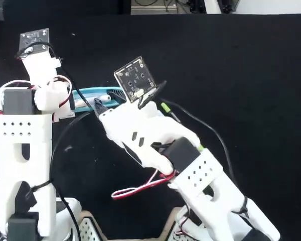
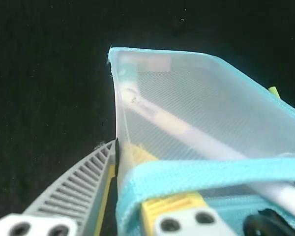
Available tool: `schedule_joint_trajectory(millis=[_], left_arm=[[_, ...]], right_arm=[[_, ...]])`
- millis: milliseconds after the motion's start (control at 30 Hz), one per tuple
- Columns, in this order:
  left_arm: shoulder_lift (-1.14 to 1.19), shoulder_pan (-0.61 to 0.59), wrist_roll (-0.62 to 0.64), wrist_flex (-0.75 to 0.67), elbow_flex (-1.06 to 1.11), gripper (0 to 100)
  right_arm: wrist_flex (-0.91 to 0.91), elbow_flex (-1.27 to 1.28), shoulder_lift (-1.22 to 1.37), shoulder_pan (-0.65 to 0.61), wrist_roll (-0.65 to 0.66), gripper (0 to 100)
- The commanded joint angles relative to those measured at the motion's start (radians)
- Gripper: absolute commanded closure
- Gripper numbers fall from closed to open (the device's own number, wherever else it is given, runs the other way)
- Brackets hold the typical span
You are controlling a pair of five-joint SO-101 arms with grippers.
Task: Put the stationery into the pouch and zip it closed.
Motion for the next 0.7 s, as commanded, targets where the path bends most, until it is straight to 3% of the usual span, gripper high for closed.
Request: schedule_joint_trajectory(millis=[0,200,667], left_arm=[[-0.003,-0.002,0.009,-0.012,0.025,97],[-0.003,-0.004,0.009,-0.011,0.025,97],[-0.005,-0.001,0.009,-0.011,0.025,97]], right_arm=[[0.005,-0.074,0.007,0.005,-0.012,87.7],[0.021,-0.102,0.018,0.055,-0.094,88.0],[0.054,-0.16,0.186,0.054,-0.106,89.3]])
